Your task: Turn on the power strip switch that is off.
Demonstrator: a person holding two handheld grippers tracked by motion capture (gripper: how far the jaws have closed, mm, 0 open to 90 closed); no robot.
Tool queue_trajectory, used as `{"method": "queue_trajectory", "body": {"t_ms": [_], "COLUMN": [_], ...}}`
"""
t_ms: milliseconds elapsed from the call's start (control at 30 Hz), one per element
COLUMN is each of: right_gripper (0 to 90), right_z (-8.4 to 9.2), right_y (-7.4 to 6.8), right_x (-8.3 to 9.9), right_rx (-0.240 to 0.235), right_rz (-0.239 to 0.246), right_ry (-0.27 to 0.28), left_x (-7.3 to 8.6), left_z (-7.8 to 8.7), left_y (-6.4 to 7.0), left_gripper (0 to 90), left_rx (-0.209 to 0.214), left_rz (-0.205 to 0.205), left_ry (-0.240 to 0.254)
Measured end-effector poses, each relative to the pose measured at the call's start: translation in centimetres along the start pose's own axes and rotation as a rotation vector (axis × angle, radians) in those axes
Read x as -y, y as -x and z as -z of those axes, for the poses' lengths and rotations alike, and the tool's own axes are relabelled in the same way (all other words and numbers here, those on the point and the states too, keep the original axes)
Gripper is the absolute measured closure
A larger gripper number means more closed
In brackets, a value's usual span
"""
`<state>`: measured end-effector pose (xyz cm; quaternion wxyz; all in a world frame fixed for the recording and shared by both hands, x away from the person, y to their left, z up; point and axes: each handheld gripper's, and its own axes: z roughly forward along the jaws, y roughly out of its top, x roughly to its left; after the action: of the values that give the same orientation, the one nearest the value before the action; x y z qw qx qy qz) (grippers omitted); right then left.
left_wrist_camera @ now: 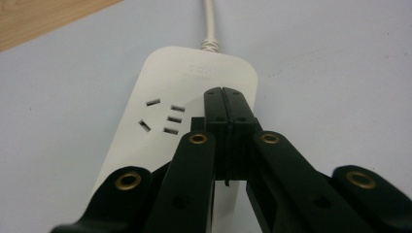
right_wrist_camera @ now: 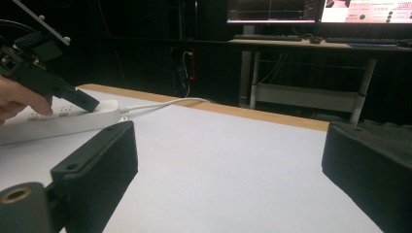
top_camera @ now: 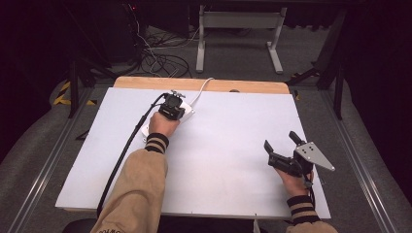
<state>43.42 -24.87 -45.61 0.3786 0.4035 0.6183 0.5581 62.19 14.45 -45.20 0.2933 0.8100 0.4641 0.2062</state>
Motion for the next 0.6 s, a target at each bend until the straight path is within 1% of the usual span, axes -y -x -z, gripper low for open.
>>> {"method": "queue_trajectory", "body": {"t_ms": [67, 100, 167, 233, 300, 367, 400, 433, 467, 500, 533, 567, 600], "right_gripper": [6.5, 6.5, 6.5, 6.4, 6.5, 6.4, 6.4, 6.5, 6.5, 6.5, 6.6, 6.6, 6.6], "right_z": [0.0, 0.0, 0.0, 0.0, 0.0, 0.0, 0.0, 0.0, -0.1, -0.1, 0.0, 0.0, 0.0], "right_y": [0.0, 0.1, 0.1, 0.2, 0.1, 0.1, 0.1, 0.1, 0.1, 0.1, 0.2, 0.2, 0.2], "right_x": [0.0, 0.0, 0.0, 0.0, 0.0, 0.0, 0.0, 0.0, 0.0, 0.0, 0.0, 0.0, 0.0], "right_rx": [0.001, 0.002, 0.004, 0.003, 0.003, 0.002, 0.003, 0.003, 0.001, 0.001, 0.003, 0.004, 0.004], "right_rz": [0.002, 0.0, -0.002, -0.003, -0.002, -0.004, -0.001, -0.001, -0.004, -0.004, -0.005, -0.002, -0.003], "right_ry": [0.001, 0.001, 0.002, 0.002, 0.0, -0.002, 0.0, 0.0, 0.004, 0.004, 0.005, 0.007, 0.007], "left_x": [0.1, 0.1, 0.2, 0.4, 0.7, 0.8, 0.8, 0.8, 0.8, 0.9, 1.0, 1.0, 1.1], "left_z": [0.0, -0.1, -0.1, -0.1, -0.1, 0.0, 0.1, 0.2, 0.3, 0.6, 0.9, 1.2, 1.9], "left_y": [0.2, 0.3, 0.3, 0.2, 0.1, 0.0, 0.0, 0.0, -0.1, -0.2, -0.3, -0.4, -0.7], "left_gripper": [90.0, 90.0, 90.0, 90.0, 90.0, 90.0, 90.0, 90.0, 90.0, 90.0, 90.0, 90.0, 90.0], "left_rx": [0.002, 0.012, 0.007, 0.011, 0.018, 0.021, 0.014, 0.016, 0.012, 0.009, 0.012, 0.012, 0.002], "left_rz": [0.003, 0.002, -0.003, 0.004, 0.028, 0.027, 0.028, 0.023, 0.019, 0.018, 0.034, 0.037, 0.033], "left_ry": [0.01, 0.022, 0.028, 0.048, 0.078, 0.089, 0.091, 0.089, 0.097, 0.111, 0.133, 0.144, 0.171]}}
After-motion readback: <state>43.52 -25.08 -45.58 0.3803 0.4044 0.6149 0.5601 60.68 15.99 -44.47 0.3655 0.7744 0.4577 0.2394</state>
